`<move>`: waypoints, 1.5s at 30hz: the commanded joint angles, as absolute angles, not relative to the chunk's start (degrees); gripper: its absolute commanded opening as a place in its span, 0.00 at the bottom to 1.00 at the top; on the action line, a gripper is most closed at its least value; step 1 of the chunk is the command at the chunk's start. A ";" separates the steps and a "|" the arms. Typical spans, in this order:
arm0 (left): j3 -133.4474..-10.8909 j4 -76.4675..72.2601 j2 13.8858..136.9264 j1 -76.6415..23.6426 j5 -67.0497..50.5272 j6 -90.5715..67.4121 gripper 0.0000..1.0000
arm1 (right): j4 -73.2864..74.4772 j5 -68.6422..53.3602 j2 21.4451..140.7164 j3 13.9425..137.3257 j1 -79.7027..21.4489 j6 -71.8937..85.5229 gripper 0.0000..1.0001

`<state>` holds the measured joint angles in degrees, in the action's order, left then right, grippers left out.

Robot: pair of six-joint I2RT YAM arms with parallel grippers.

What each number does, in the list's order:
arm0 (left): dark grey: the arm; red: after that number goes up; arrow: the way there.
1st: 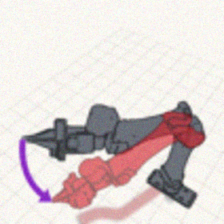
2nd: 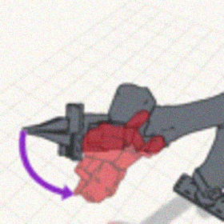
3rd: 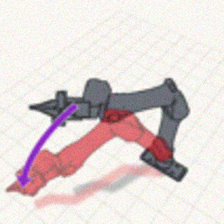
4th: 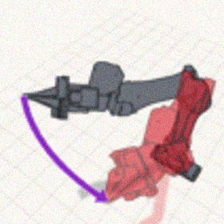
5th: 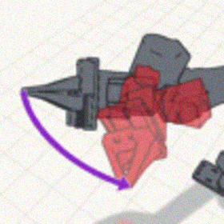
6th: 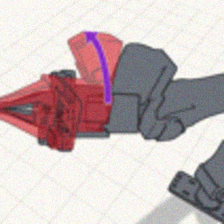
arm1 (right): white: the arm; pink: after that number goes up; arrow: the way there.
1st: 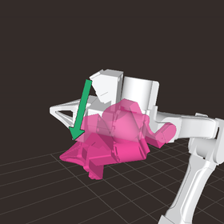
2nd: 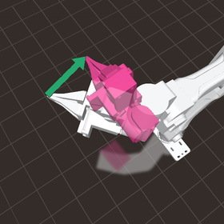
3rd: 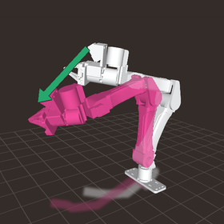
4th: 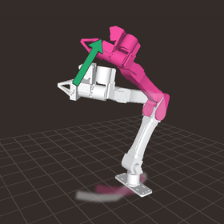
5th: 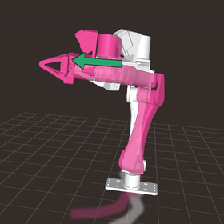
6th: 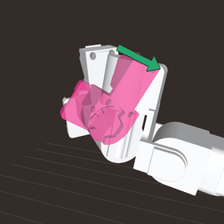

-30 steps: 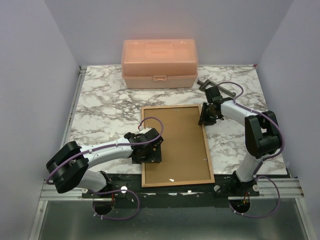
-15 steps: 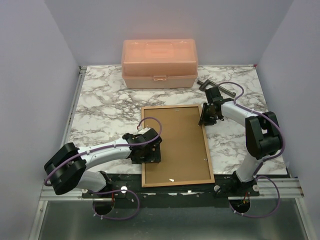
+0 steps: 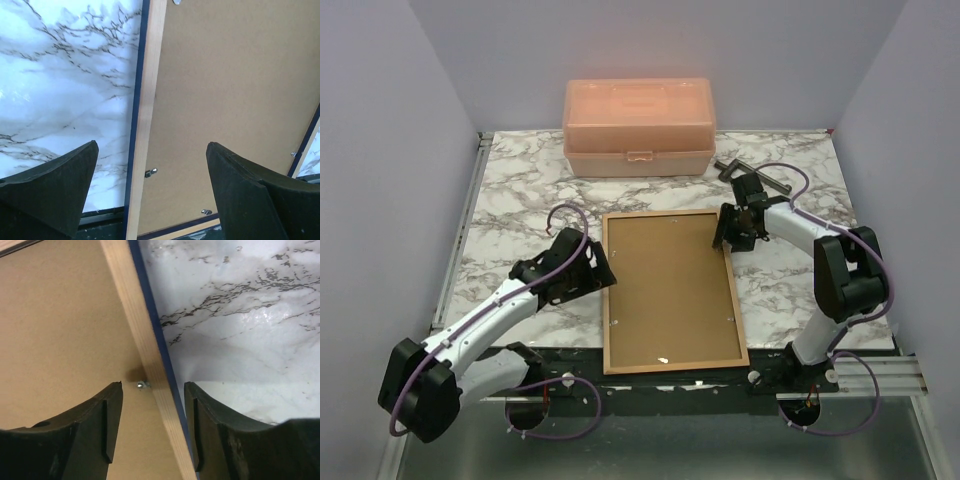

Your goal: Put the photo into the frame

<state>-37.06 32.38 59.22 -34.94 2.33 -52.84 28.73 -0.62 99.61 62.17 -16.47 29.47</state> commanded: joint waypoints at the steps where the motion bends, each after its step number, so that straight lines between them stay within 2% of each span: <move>1: -39.67 29.85 61.31 -30.29 -3.79 -48.77 0.92 | 30.29 -2.46 96.32 63.20 -16.34 29.31 0.66; 3: -40.50 28.66 63.43 -28.92 -4.69 -48.52 0.92 | 30.61 -2.78 95.63 63.28 -16.34 29.30 0.76; 7: -41.68 26.26 68.75 -27.18 -5.29 -48.07 0.92 | 30.66 -3.74 95.14 62.86 -16.26 29.58 0.88; 11: -42.71 23.84 74.48 -26.87 -4.70 -47.91 0.91 | 29.65 -5.16 96.02 61.71 -16.20 29.57 0.94; 19: -44.35 16.20 84.61 -26.98 -9.60 -49.80 0.87 | 27.95 -10.45 97.76 59.52 -16.24 29.70 0.95; 29: -43.33 15.77 80.82 -31.61 -10.18 -53.15 0.83 | 26.63 -18.38 94.17 53.86 -16.26 29.97 0.95; 37: -41.52 17.76 79.44 -35.07 -7.55 -55.11 0.83 | 28.21 -17.52 87.77 49.28 -16.23 29.70 0.95; 42: -44.12 22.25 81.09 -34.90 -2.26 -54.21 0.90 | 28.17 -15.81 88.44 49.01 -16.22 29.36 0.95; 45: -48.02 25.20 83.67 -34.76 1.34 -52.95 0.91 | 28.03 -15.29 88.72 49.31 -16.26 29.38 0.95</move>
<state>-43.07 21.10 81.30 -34.06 -2.04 -52.53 26.85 -14.76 88.66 49.65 -15.81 29.47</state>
